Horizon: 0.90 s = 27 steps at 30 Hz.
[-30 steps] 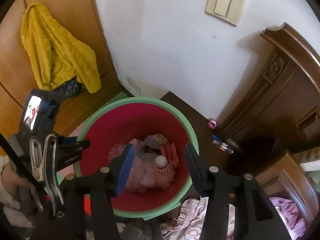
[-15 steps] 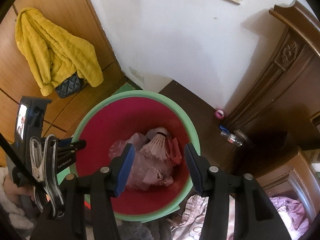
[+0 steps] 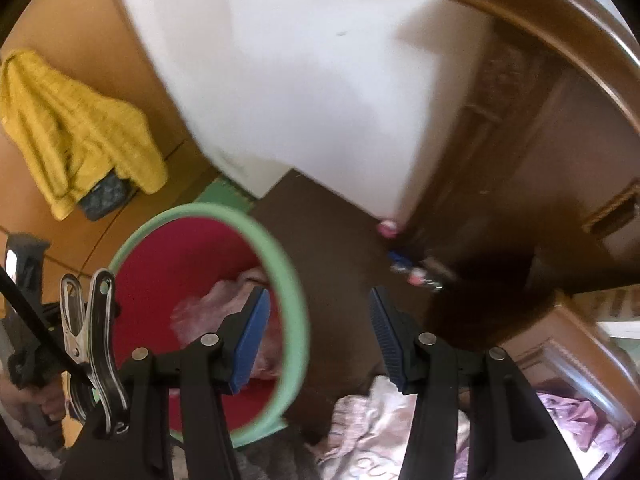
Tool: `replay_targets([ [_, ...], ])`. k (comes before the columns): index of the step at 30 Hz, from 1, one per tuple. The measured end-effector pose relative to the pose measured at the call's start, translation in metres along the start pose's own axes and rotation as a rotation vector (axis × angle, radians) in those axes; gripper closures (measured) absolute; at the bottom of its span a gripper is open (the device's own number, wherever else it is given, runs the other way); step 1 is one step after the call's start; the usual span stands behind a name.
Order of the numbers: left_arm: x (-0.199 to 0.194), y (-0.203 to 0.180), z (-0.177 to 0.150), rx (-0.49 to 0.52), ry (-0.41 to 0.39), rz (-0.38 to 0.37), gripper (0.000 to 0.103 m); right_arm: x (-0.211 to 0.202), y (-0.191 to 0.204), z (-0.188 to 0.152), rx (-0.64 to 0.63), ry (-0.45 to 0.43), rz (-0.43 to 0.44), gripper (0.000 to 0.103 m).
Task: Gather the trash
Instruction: 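Move the open right tool back to the nightstand, then reach and grasp the clear plastic bottle with the right tool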
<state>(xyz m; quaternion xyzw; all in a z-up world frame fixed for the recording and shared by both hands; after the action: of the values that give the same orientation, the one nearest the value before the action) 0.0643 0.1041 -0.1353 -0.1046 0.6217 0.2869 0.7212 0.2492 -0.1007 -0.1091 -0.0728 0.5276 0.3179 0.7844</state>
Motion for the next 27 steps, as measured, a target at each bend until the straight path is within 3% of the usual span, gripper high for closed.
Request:
replay_targets([
  [11,0.001,0.003,0.001,-0.026,0.024,-0.001,0.087,-0.026,-0.072,0.012,0.069,-0.033,-0.105,0.05],
  [16,0.001,0.001,0.002,-0.022,0.032,0.01,0.087,-0.016,-0.086,0.012,0.106,-0.009,-0.088,0.05],
  [20,0.002,-0.001,0.002,-0.014,0.036,0.025,0.087,0.026,-0.09,0.001,0.095,0.028,-0.05,0.05],
  [23,0.004,-0.003,0.003,-0.008,0.058,0.043,0.087,0.075,-0.106,-0.019,0.157,0.084,-0.066,0.049],
  [26,0.003,-0.003,0.005,-0.007,0.077,0.051,0.087,0.122,-0.12,-0.041,0.22,0.123,-0.084,0.04],
  [27,0.003,-0.003,0.005,-0.006,0.083,0.053,0.087,0.136,-0.123,-0.047,0.25,0.127,-0.072,0.029],
])
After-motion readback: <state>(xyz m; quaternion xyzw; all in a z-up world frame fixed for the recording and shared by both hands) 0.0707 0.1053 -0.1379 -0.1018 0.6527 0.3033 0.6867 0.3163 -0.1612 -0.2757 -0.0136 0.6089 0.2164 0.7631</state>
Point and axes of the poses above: each gripper's, at about its wrist camera, not at the fingertips, and x roughly the way its jaws point, y to its left, z to its top, the point moved 5 cm from there along x, roughly the way its jaws point, and after that the axes turned 8 degrees about z, right-handed, at the moved point
